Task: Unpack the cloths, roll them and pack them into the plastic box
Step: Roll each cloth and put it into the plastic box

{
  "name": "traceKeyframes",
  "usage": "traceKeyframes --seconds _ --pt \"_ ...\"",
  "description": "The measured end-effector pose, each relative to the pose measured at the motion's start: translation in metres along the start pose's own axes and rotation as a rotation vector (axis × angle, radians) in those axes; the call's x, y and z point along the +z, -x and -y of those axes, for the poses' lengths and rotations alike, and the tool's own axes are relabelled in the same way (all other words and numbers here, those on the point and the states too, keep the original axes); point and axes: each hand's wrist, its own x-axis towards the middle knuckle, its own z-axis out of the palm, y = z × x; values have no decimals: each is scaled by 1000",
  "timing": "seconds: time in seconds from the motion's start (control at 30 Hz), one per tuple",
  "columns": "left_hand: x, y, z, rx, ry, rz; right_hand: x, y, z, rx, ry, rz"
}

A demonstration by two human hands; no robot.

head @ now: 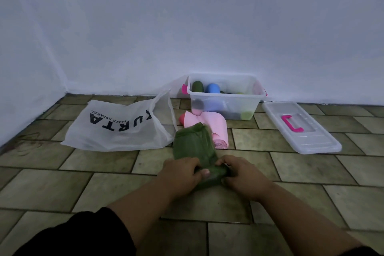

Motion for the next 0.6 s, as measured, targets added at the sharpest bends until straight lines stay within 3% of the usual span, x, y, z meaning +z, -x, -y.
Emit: traceKeyframes --seconds 0.2,0.3,0.43,0.6 --pt "6 2 3 185 -146 -109 -3 -11 -1 23 -23 35" --pt "7 0 4 152 -148 -106 -1 -16 0 12 60 11" --pt "-4 -7 4 8 -37 -18 2 -14 -2 -3 -66 -29" --pt "5 2 12 112 -154 -98 0 -18 -3 18 0 0"
